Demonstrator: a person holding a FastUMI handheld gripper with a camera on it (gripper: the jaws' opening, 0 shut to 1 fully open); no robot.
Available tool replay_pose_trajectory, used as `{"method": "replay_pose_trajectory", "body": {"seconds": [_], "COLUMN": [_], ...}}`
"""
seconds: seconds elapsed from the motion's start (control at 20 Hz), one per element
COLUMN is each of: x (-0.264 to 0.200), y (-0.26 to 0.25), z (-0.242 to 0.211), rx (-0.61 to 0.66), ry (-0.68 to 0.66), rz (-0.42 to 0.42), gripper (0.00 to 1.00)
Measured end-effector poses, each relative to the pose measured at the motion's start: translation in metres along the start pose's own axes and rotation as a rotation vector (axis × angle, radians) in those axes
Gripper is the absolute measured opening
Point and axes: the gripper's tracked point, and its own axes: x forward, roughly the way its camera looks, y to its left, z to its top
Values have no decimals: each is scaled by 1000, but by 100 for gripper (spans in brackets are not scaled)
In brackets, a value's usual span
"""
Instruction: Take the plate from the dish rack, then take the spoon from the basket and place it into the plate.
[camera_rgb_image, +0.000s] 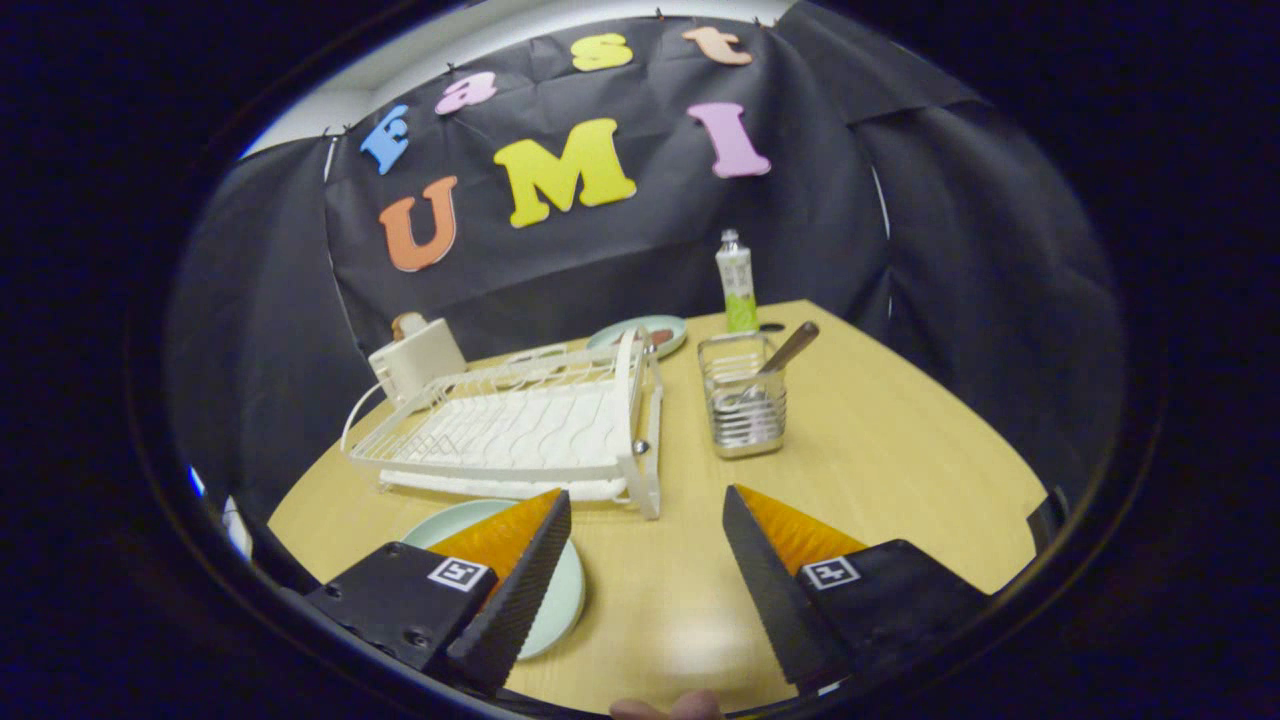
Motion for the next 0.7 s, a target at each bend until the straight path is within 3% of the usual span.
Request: {"method": "replay_pose_trajectory", "body": {"seconds": [0.05,0.25,0.7], "x": [-3,4,95], "y": [-10,-50,-90], "z": [8,36,52], "rx": [-2,-26,-37], "ry": [-60,-264,-201], "rz": [-20,-97,-72], "gripper": [100,100,100]}}
